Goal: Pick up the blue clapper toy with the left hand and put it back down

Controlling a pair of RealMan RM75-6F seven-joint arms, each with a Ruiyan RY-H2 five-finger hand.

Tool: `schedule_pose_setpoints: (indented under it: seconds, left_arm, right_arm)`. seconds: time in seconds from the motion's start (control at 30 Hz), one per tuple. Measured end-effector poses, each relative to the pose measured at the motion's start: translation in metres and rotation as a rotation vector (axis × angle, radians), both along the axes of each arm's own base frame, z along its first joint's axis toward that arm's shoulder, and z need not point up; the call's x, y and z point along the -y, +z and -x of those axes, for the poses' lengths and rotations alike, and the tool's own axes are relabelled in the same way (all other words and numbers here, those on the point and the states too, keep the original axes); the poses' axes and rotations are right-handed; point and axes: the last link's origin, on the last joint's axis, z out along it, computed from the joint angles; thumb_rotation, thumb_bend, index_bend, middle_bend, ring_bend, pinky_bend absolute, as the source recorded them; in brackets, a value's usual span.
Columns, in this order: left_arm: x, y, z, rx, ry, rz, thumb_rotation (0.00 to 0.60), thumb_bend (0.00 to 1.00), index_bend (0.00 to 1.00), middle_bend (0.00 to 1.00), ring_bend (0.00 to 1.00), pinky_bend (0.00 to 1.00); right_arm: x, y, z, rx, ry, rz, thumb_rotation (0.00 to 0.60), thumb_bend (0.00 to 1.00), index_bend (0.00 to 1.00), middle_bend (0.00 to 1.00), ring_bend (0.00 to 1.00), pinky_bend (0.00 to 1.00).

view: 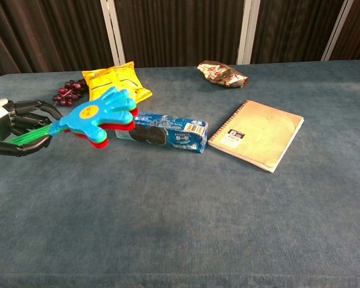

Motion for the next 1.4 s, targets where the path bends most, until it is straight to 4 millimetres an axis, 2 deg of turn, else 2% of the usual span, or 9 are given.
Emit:
schedule_pose_setpoints:
  seconds: [0.13, 0.27, 0.4, 0.53, 0.87, 0.97, 1.1, 1.2, 1.4]
  left_arm:
    - [-0.001, 0.012, -0.006, 0.256, 0.043, 0.077, 0.600, 0.60, 0.85, 0.81, 0.65, 0.97]
    - [-0.006, 0.039, -0.011, 0.580, 0.088, 0.150, 0.600, 0.62, 0.85, 0.81, 0.65, 0.97]
    - [-0.007, 0.054, -0.016, 0.734, 0.100, 0.202, 0.600, 0.62, 0.85, 0.81, 0.65, 0.97]
    - [-0.006, 0.054, -0.013, 0.661, 0.087, 0.207, 0.600, 0.62, 0.85, 0.81, 0.65, 0.97]
    - [-0.002, 0.031, 0.000, -0.114, -0.057, 0.062, 0.600, 0.62, 0.85, 0.81, 0.65, 0.97]
    - [-0.002, 0.031, -0.001, -0.213, -0.085, 0.019, 0.600, 0.63, 0.85, 0.81, 0.65, 0.98]
    - [-0.004, 0.036, -0.004, -0.184, -0.077, 0.007, 0.600, 0.63, 0.85, 0.82, 0.66, 1.00]
    - [-0.006, 0.045, -0.006, -0.056, -0.035, 0.040, 0.600, 0.63, 0.85, 0.82, 0.66, 0.99]
    - [-0.011, 0.066, -0.008, 0.453, 0.098, 0.217, 0.600, 0.63, 0.85, 0.82, 0.66, 0.99]
  right_arm:
    - [0.000, 0.001, 0.000, -0.001, -0.002, 0.006, 0.600, 0.21, 0.00, 0.00, 0.00, 0.00]
    - [0.001, 0.003, 0.000, -0.001, -0.005, 0.018, 0.600, 0.21, 0.00, 0.00, 0.00, 0.00]
    - [0.000, 0.001, 0.000, -0.003, -0.006, 0.009, 0.600, 0.21, 0.00, 0.00, 0.00, 0.00]
    - [0.000, 0.000, 0.000, -0.003, -0.006, 0.007, 0.600, 0.21, 0.00, 0.00, 0.00, 0.00]
    - [0.000, 0.002, 0.000, 0.001, -0.008, 0.009, 0.600, 0.21, 0.00, 0.00, 0.00, 0.00]
    - [0.001, 0.003, 0.001, -0.003, -0.009, 0.017, 0.600, 0.21, 0.00, 0.00, 0.00, 0.00]
    - [0.003, 0.004, 0.001, -0.008, -0.014, 0.033, 0.600, 0.21, 0.00, 0.00, 0.00, 0.00]
    - [0.002, 0.003, 0.001, -0.010, -0.013, 0.026, 0.600, 0.21, 0.00, 0.00, 0.00, 0.00]
    - [0.002, 0.002, 0.001, -0.006, -0.014, 0.023, 0.600, 0.21, 0.00, 0.00, 0.00, 0.00]
